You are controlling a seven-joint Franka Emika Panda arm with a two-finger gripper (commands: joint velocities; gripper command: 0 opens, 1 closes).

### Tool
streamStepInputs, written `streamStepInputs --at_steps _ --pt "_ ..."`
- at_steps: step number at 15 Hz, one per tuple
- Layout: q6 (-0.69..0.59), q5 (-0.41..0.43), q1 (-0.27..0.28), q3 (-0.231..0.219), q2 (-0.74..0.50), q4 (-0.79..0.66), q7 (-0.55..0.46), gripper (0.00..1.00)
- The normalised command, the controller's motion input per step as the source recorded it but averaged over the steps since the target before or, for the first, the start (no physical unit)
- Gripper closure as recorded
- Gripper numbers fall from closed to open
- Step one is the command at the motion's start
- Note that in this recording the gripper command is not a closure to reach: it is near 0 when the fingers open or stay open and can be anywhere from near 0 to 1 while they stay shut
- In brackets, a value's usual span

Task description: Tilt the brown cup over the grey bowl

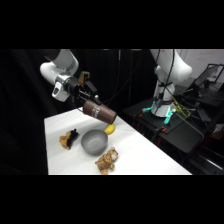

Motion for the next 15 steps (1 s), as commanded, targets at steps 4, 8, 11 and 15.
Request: streamStepInputs --at_steps 4,8,11,15 --pt "-0.54 0.451 -0.145 0.147 0.52 0.76 0.40 0.04" --pt "-0.13 0.204 -0.005 0.021 0.14 0.39 0.32 0.05" --pt "0.31 -0.308 0.187 -0.195 -0.49 -0.25 -0.11 0.06" --pt "0.50 -0.484 0.287 -0.228 -0.87 -0.88 -0.28 0.09"
